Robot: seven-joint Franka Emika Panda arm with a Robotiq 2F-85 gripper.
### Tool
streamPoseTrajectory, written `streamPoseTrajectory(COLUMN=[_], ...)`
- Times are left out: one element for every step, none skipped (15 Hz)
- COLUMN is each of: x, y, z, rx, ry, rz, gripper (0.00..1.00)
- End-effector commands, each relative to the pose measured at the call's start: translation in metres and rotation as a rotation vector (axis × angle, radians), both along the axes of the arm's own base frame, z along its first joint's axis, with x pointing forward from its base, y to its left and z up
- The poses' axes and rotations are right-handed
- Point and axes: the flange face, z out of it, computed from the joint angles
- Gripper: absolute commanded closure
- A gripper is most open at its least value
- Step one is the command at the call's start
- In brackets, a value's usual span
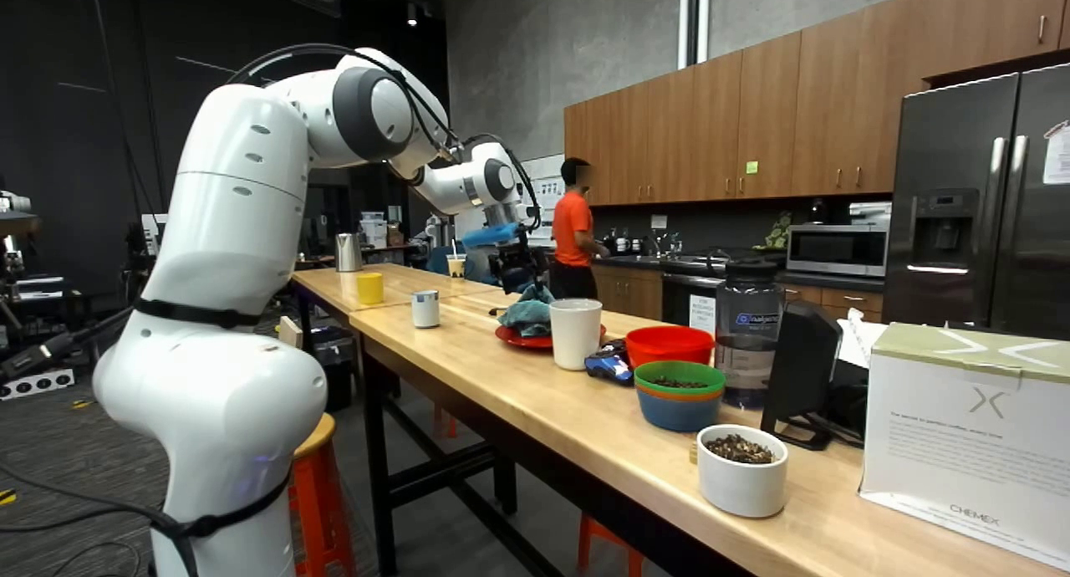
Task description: Remove the blue towel from the orange plate and put it on the table
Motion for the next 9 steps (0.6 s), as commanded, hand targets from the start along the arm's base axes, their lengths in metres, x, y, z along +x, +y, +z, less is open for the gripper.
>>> streamPoseTrajectory(x=[-0.0041, -0.0055, -0.0064, -0.0073, -0.0080, -0.0088, -0.0099, -0.0106, -0.0119], y=[-0.0034, -0.0044, -0.0046, -0.0049, -0.0048, -0.0048, -0.0049, -0.0049, -0.0049], z=[0.0001, 0.0006, -0.0004, -0.0016, -0.0021, -0.0030, -0.0045, -0.0056, -0.0078], rx=[0.004, 0.004, 0.003, 0.003, 0.003, 0.003, 0.003, 0.003, 0.003], ry=[0.004, 0.007, 0.008, 0.010, 0.014, 0.016, 0.019, 0.023, 0.028], rz=[-0.005, -0.005, -0.005, -0.004, -0.003, -0.003, -0.003, -0.002, -0.002], gripper=[0.00, 0.00, 0.00, 0.00, 0.00, 0.00, 0.00, 0.00, 0.00])
